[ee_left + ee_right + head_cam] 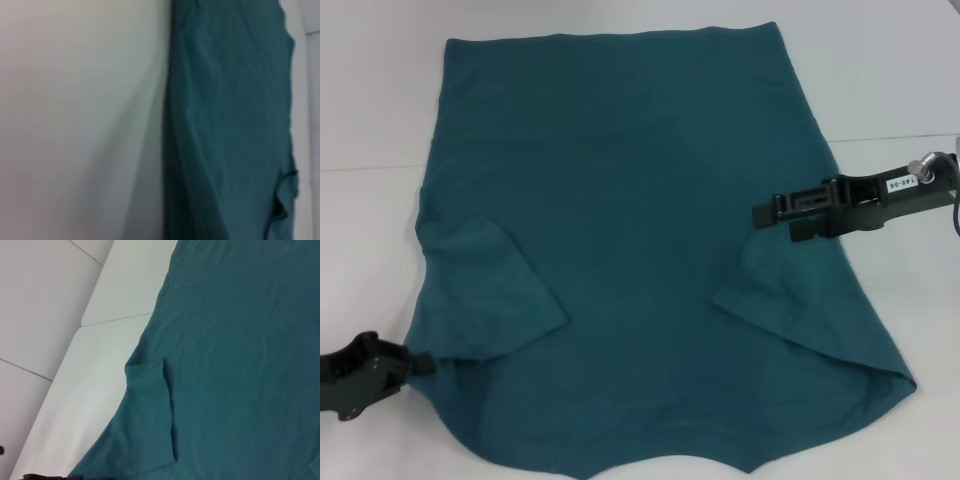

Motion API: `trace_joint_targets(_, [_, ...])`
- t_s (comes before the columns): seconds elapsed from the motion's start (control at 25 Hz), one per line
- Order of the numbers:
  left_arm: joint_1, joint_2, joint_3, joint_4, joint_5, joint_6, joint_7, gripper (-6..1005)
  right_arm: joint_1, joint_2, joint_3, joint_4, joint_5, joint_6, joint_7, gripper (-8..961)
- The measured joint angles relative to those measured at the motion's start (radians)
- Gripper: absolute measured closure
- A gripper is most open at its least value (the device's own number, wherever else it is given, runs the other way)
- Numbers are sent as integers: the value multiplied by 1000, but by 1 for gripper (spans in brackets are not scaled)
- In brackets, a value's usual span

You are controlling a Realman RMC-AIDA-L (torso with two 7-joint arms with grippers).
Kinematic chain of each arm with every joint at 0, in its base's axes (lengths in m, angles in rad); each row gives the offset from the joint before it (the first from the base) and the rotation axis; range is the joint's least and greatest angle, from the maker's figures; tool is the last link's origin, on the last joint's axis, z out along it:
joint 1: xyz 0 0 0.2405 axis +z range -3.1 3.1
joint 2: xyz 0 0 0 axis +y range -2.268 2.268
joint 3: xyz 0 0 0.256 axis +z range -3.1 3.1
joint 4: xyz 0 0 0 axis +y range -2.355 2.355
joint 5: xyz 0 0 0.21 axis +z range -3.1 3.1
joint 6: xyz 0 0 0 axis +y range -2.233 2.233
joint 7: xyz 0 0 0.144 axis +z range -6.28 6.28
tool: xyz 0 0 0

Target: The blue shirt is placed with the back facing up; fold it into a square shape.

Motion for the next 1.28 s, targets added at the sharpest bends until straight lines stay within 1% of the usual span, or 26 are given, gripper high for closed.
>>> trace_joint_targets(0.2, [-8,2,-2,0,-41,35,39,982,-5,-7,6,-1,0,0,-2,42])
trace_joint_targets(0.48, [-16,5,-1,1,-51,45,42,982,-21,-12,52,-1,0,24,-5,42])
trace_joint_targets(0.68, [-19,6,0,1,-52,39,42,983,-25,-35,41,-2,-17,-28,-17,42])
trace_joint_targets(0.8, [-25,7,2,1,-52,36,42,983,-32,-52,40,-10,-30,-93,-19,42])
trace_joint_targets(0.88, [-29,10,3,1,-52,35,42,983,-37,-66,42,-12,-56,-146,-17,42])
trace_joint_targets(1.04, [-33,12,3,3,-52,34,37,983,-52,-105,57,-13,-107,-266,4,42])
trace_joint_targets(1.12, [-35,13,2,5,-52,32,36,983,-77,-128,63,-14,-124,-300,43,42])
trace_joint_targets(1.28, [-42,13,3,2,-51,18,36,982,-102,-135,63,-12,-164,-295,75,42])
